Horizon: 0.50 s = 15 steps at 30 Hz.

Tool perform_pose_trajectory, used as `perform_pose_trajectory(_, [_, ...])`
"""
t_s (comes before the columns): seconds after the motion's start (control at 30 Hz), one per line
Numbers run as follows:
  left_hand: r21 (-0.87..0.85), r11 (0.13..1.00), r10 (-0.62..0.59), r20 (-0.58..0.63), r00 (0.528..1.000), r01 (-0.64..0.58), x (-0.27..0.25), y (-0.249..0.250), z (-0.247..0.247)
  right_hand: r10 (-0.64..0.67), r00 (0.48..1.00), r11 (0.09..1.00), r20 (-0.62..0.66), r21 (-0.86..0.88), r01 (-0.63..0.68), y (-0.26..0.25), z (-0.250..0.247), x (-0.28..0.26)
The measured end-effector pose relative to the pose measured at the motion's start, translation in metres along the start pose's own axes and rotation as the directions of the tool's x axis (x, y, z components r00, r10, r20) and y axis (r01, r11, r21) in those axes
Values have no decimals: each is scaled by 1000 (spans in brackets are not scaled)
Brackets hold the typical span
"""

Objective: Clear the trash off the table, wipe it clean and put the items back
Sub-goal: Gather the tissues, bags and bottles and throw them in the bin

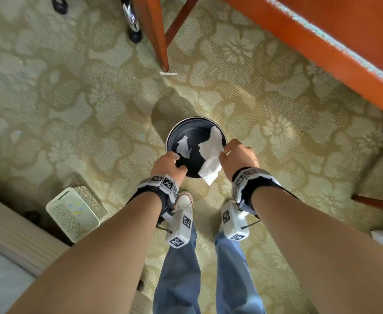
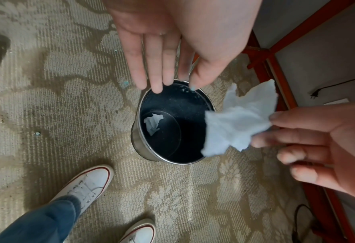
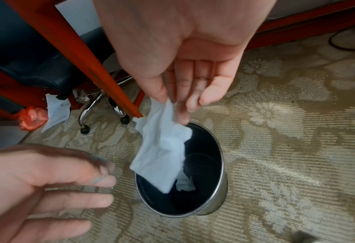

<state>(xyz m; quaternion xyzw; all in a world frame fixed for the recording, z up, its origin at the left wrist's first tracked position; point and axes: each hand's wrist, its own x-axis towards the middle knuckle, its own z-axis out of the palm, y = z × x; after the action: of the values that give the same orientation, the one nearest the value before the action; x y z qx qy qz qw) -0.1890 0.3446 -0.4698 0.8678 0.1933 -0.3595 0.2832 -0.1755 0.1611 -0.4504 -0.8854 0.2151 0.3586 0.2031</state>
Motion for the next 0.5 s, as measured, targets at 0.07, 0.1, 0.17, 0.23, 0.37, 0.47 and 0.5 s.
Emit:
perform_pose_trajectory(0.07, [-3, 1000, -5, 3, 1000, 5, 3, 1, -3, -3, 1000, 995, 25, 100, 0, -7, 1, 0])
perform_pose_trajectory(0.1, [-3, 1000, -9, 4, 1000, 9, 4, 2, -4, 0, 999, 990, 47, 141, -6, -9, 0, 0])
perform_pose_trajectory(0.17, [1, 1000, -27, 15, 1000, 27, 5, 2, -8, 5, 996, 985, 85, 170, -19, -12, 0, -2])
perform_pose_trajectory(0.23, [12, 999, -46, 26, 999, 46, 5, 1, -12, 17, 994, 987, 109, 156, -34, -11, -1, -3])
perform_pose_trajectory(0.37, [19, 998, -58, 31, 998, 58, 5, 3, -18, 43, 989, 993, 138, 105, -58, -4, -6, -3])
perform_pose_trajectory(0.47, [38, 998, -56, 38, 998, 54, 4, 7, -20, 60, 989, 991, 136, 114, -75, 3, -12, -4])
perform_pose_trajectory(0.5, [48, 997, -55, 33, 998, 53, 5, 8, -20, 57, 989, 991, 133, 114, -73, 3, -14, -4])
